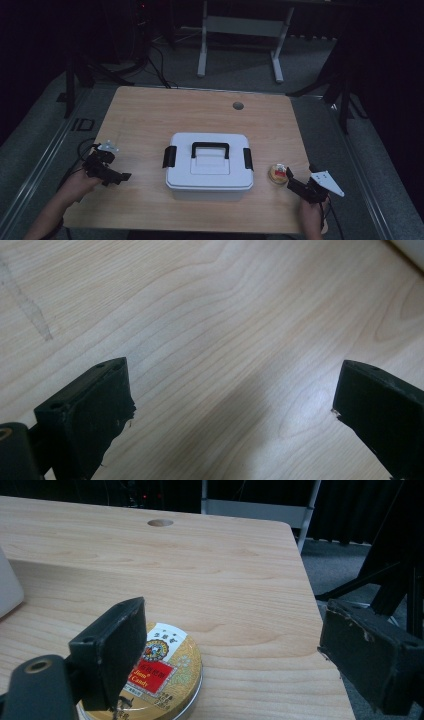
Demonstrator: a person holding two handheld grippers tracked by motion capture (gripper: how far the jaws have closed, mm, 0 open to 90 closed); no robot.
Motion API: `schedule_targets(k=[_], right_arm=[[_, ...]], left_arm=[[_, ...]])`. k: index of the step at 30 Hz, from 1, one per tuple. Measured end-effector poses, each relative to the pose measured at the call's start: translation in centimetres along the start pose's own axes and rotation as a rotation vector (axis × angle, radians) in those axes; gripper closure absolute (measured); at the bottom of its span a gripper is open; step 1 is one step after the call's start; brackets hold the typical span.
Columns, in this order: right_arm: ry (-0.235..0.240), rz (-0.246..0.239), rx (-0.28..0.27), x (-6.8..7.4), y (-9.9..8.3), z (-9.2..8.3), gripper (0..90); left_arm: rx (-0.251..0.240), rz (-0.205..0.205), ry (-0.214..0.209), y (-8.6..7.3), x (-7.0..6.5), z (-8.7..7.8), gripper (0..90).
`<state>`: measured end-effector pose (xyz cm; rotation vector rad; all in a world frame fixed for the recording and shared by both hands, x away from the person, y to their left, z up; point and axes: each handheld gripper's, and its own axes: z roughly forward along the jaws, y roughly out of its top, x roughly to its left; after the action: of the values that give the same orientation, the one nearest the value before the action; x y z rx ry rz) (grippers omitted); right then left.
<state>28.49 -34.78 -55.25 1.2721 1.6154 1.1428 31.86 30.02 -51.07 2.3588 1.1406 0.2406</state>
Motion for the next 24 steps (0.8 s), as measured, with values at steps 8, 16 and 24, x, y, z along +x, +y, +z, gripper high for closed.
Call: schedule_targets(k=[8, 16, 24], right_arm=[[0.003, -0.004, 0.003, 0.0, 0.0, 0.0, 11.3], [0.007, -0.006, 0.005, 0.1, 0.0, 0.0, 11.3], [0.028, -0.016, 0.002, 0.2, 0.0, 0.0, 11.3]], left_arm=[[0.057, 0.169, -0.012, -0.1, 0.0, -0.1, 2.0], [0.114, 0.292, -0.009, 0.5, 0.1, -0.4, 2.0], [0.168, 0.437, -0.058, 1.4, -0.6, -1.3, 2.0]])
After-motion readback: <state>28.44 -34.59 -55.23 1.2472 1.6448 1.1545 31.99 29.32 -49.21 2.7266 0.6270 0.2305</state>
